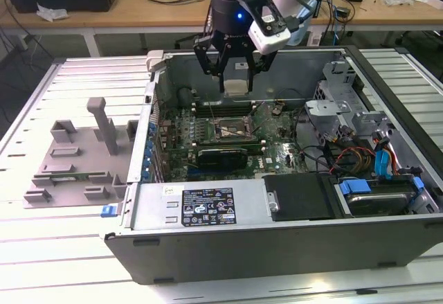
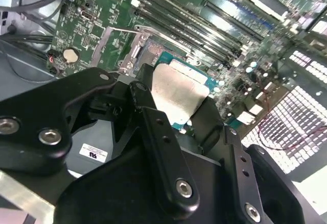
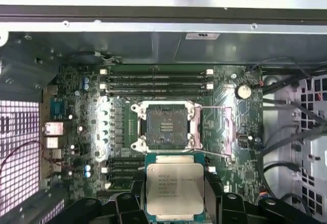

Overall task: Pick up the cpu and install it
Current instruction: 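Pick up the cpu and move it towards the insertion slot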

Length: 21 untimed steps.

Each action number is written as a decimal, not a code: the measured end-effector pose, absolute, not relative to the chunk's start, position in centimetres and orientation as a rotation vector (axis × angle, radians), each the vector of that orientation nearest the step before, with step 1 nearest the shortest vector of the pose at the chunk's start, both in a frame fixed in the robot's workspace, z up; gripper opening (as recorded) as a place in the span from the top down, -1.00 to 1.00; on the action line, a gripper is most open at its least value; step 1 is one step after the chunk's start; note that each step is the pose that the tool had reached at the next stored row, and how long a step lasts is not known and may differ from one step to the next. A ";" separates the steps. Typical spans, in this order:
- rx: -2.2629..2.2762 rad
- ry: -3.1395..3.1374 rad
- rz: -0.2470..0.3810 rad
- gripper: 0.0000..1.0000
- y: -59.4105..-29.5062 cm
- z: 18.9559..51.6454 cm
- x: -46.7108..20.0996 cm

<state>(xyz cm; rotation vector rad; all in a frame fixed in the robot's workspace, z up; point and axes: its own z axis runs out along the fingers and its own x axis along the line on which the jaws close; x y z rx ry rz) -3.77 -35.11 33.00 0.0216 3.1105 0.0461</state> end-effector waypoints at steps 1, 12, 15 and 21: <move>0.022 3.110 0.046 -0.08 -34.8 32.7 -3.8; 0.022 3.110 0.046 -0.08 -33.5 29.7 -4.3; 0.022 3.110 0.046 -0.08 -33.5 29.0 -4.3; 0.021 3.112 0.046 -0.08 -33.5 27.5 -4.0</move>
